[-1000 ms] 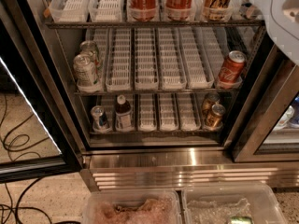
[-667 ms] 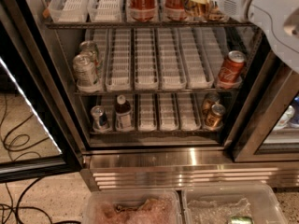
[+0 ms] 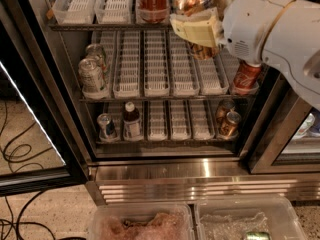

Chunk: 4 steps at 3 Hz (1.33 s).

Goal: Pick orange can from top shelf of fridge

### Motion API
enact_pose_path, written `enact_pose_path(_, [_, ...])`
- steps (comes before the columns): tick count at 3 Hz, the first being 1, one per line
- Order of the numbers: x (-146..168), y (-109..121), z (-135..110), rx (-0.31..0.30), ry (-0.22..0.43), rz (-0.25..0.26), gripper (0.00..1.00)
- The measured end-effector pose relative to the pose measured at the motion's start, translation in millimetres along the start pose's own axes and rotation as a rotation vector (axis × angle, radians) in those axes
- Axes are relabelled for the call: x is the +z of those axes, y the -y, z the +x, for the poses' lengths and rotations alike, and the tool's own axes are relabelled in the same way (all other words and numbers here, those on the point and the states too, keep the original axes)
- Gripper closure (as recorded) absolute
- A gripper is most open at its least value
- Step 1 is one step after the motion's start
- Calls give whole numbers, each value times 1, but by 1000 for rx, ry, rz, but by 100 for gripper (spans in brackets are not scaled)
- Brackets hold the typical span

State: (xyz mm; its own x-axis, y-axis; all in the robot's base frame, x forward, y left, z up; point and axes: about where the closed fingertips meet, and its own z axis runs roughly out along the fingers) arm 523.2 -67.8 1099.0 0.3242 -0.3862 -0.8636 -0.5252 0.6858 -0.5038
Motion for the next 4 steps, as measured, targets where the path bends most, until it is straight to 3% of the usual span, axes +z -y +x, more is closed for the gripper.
enact_pose_path(1, [-9, -15, 8, 12, -33, -35, 100])
enact_pose_path(2, [-14, -28, 17, -18, -79, -61, 100])
enact_pose_path(3, [-13, -28, 14, -19, -74, -63, 100])
enact_pose_path(4, [-25, -85, 22, 8, -102, -160, 100])
